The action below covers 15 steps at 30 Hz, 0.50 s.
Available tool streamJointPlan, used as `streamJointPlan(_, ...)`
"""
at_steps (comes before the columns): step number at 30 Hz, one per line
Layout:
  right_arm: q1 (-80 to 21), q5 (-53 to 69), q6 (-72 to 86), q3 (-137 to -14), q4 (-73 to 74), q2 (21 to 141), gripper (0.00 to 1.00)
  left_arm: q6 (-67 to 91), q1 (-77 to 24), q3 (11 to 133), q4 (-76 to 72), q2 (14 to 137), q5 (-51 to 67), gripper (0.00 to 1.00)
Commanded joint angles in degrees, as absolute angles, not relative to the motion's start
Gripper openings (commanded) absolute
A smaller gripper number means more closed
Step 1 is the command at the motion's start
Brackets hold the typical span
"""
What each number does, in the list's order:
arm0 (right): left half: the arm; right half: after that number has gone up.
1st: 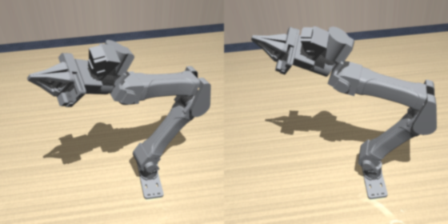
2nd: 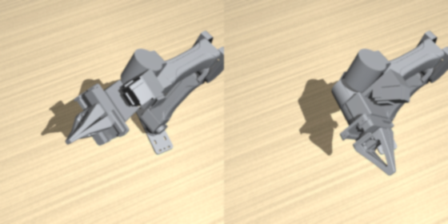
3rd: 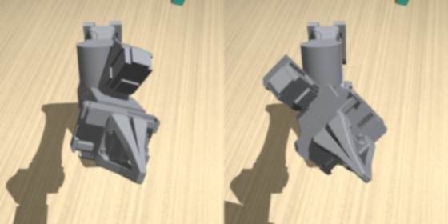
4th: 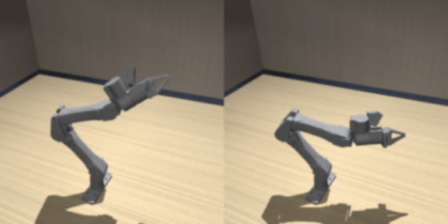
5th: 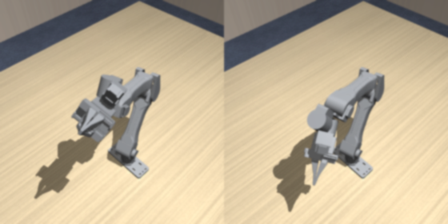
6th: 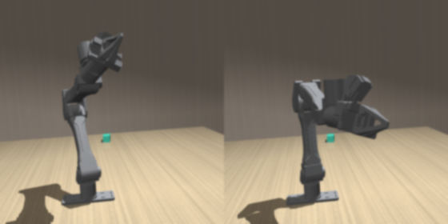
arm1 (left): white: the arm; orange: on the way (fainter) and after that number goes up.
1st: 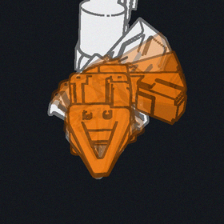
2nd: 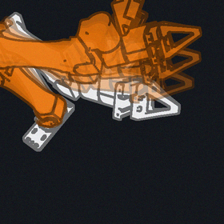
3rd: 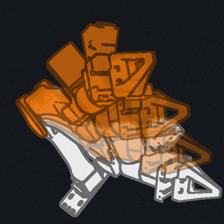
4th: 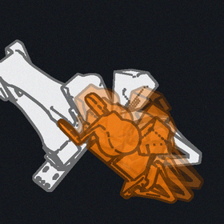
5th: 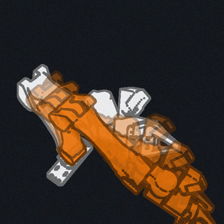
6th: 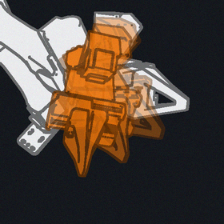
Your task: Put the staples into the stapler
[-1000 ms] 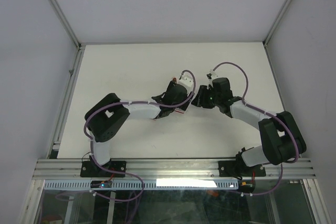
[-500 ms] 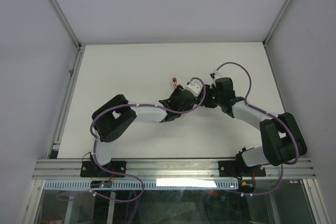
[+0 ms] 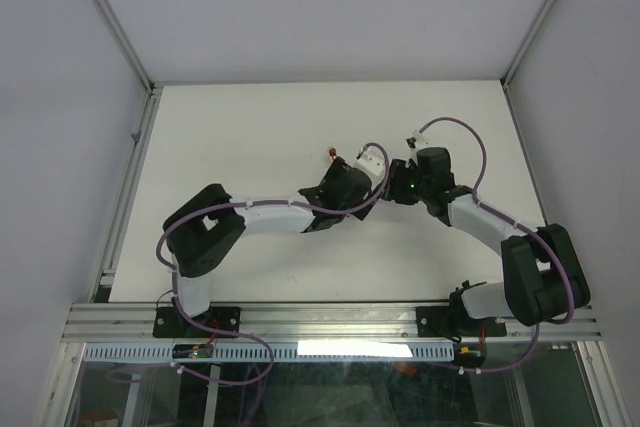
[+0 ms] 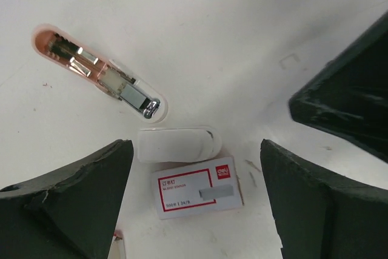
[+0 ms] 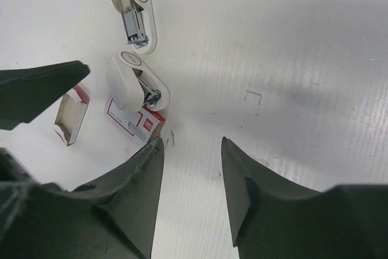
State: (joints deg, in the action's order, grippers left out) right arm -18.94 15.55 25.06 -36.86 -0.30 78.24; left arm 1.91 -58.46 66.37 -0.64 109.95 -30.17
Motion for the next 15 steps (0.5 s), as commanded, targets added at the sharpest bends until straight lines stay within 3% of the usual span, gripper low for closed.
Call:
streamJointPlan(1, -18.57, 14.54, 22.8, -39.28, -0.02, 74.79, 0.46, 7.22, -58.0, 66.33, -2.11, 98.6, -21.51, 0.9)
streamJointPlan(10, -18.53, 14.27, 23.63, -37.77, 0.19, 72.39, 0.46, 10.81, -43.46, 58.73, -12.97, 97.65, 5.24, 0.86)
streamJointPlan(15, -18.46, 13.69, 23.77, -36.95, 0.7, 71.6, 0.47, 9.04, -41.48, 60.37, -16.6, 101.17, 12.38, 0.86)
